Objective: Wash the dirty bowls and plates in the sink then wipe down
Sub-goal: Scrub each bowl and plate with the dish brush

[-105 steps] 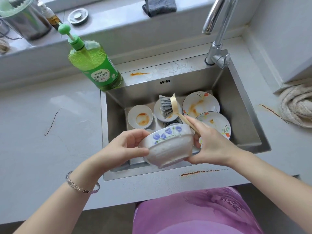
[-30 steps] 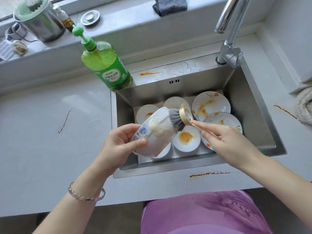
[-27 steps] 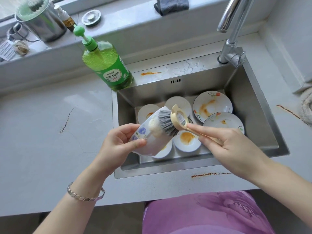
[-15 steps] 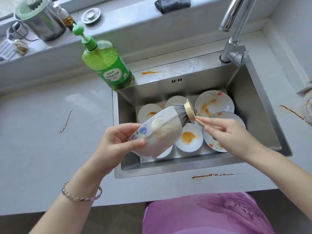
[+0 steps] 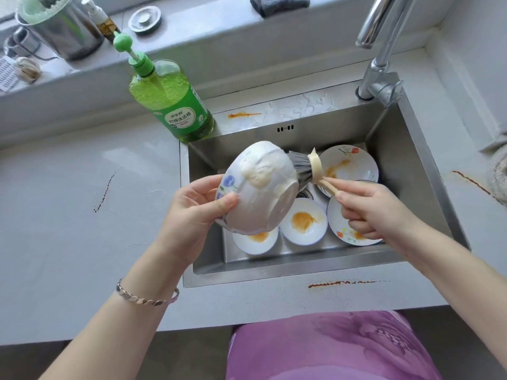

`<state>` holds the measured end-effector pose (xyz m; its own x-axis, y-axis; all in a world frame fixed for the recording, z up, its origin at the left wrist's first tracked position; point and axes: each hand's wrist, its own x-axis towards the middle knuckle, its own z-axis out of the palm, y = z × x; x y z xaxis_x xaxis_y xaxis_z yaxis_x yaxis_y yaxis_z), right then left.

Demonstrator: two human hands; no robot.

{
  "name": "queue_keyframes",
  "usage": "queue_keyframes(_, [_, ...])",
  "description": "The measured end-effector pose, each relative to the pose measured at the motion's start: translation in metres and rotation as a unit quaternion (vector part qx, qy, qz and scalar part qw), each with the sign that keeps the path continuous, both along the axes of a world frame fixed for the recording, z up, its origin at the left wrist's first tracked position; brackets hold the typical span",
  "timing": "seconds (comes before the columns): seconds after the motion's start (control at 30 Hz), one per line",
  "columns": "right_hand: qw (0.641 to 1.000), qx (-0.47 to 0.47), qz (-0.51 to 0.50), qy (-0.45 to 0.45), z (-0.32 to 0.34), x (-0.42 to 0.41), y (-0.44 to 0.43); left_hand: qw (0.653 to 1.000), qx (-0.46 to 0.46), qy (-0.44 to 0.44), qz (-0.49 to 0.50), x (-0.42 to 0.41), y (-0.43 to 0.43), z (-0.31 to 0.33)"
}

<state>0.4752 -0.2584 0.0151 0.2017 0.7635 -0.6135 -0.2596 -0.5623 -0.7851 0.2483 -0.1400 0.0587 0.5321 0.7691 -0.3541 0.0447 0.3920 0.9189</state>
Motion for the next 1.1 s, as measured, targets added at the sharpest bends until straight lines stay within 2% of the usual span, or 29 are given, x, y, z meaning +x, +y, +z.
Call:
queue_keyframes(0.13, [0.999,-0.021,0.031,-0.018,0.0,-0.002,-0.003,0.999,-0.009,0.046,0.002,0.004,-0.007,-0.004])
queue_keyframes(0.27, [0.998,0.044,0.028,-0.035,0.014,0.005,0.006,0.998,-0.02,0.062,0.013,0.005,-0.014,-0.009])
queue_keyframes(0.4, [0.998,-0.014,0.04,-0.042,-0.009,0.0,0.001,0.996,-0.064,0.026,0.051,0.007,-0.014,-0.003])
queue_keyframes(0.53, [0.998,-0.048,0.024,-0.028,-0.029,-0.02,-0.002,0.978,-0.124,-0.021,0.167,0.027,-0.012,-0.004])
queue_keyframes(0.63, [0.998,-0.006,-0.009,-0.064,-0.029,-0.043,0.001,0.94,-0.187,-0.043,0.281,0.046,-0.002,-0.012])
queue_keyframes(0.73, [0.984,0.072,0.014,-0.164,-0.019,-0.069,-0.007,0.915,-0.212,-0.052,0.339,0.054,0.005,-0.017])
queue_keyframes(0.87, [0.96,0.109,0.048,-0.255,-0.012,-0.08,-0.013,0.911,-0.22,-0.034,0.346,0.054,-0.003,-0.02])
queue_keyframes(0.97, [0.968,0.08,0.009,-0.239,-0.02,-0.071,-0.011,0.911,-0.221,-0.029,0.348,0.053,-0.012,-0.022])
queue_keyframes(1.1, [0.952,0.134,0.076,-0.265,-0.013,-0.091,-0.026,0.91,-0.207,-0.024,0.36,0.049,-0.015,-0.023])
